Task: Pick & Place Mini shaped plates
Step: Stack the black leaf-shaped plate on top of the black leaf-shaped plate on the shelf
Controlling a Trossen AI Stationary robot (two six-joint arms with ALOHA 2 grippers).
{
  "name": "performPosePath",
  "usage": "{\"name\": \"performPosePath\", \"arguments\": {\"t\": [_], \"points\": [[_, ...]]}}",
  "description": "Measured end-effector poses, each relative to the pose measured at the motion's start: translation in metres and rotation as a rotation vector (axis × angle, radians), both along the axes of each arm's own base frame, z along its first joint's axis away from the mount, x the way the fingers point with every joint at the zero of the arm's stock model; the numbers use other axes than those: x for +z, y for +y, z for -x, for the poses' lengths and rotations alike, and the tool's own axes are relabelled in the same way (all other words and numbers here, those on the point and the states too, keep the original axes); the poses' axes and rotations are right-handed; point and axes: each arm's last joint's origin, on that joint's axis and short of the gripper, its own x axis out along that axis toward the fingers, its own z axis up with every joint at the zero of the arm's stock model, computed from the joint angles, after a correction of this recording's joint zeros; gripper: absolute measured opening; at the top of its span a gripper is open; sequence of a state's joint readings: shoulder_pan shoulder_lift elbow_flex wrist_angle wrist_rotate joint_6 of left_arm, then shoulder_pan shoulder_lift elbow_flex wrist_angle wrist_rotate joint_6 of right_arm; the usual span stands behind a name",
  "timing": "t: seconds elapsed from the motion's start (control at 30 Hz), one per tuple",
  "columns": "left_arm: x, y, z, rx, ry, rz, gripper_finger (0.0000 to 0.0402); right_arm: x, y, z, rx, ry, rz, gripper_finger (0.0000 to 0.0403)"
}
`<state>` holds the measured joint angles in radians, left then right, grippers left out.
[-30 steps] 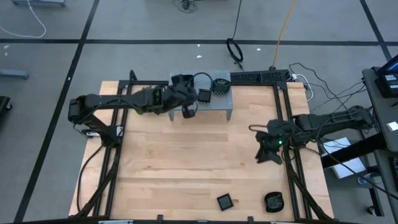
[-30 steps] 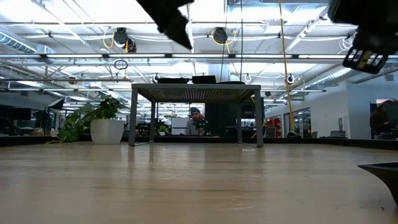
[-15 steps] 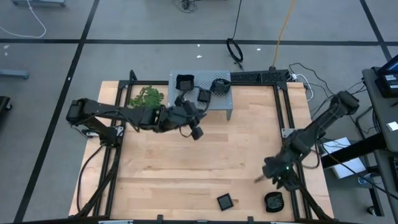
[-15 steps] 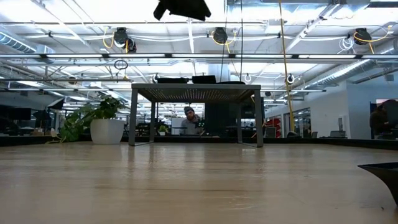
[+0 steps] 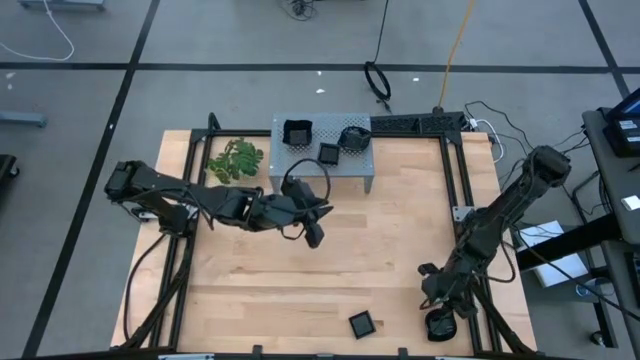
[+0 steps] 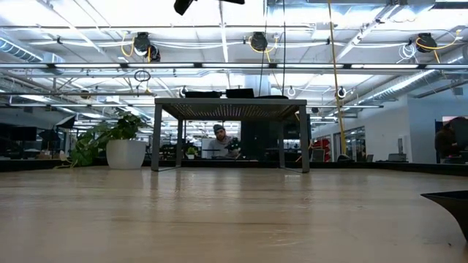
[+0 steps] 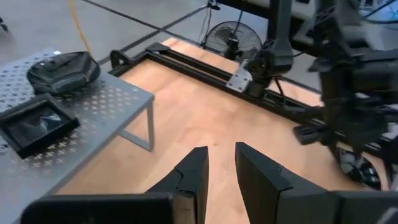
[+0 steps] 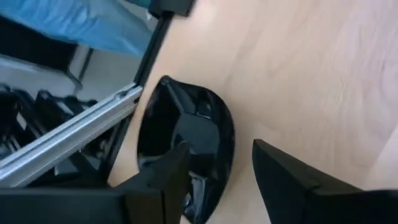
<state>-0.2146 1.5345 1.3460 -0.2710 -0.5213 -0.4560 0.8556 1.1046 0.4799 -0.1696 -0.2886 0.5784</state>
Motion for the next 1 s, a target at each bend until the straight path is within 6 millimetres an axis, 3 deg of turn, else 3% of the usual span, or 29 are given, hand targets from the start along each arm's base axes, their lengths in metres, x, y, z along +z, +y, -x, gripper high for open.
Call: {"name": "performPosePath", "arguments": {"t": [0.2, 0.33, 0.57, 0.8, 1.0], "points": [[0.000, -0.008, 0.002, -0.025, 0.001, -0.001, 0.0086, -0.034, -0.005, 0.012, -0.044, 0.056, -0.029, 0.0175], [0.000, -0.010, 0.002, -0.029, 0.003, -0.002, 0.0086, -0.046, -0.006, 0.016, -0.028, 0.036, -0.048, 0.0167], [-0.001, -0.010, 0.002, -0.027, 0.015, -0.001, 0.0086, -0.051, -0.001, 0.012, -0.019, -0.020, -0.088, 0.0117], [-0.002, -0.011, 0.002, -0.049, 0.012, 0.032, 0.0086, -0.054, -0.001, 0.012, -0.015, -0.035, -0.066, 0.0017], [-0.002, -0.012, 0.003, -0.063, 0.021, 0.006, 0.0086, -0.049, 0.000, 0.011, -0.103, 0.033, -0.136, 0.0003]]}}
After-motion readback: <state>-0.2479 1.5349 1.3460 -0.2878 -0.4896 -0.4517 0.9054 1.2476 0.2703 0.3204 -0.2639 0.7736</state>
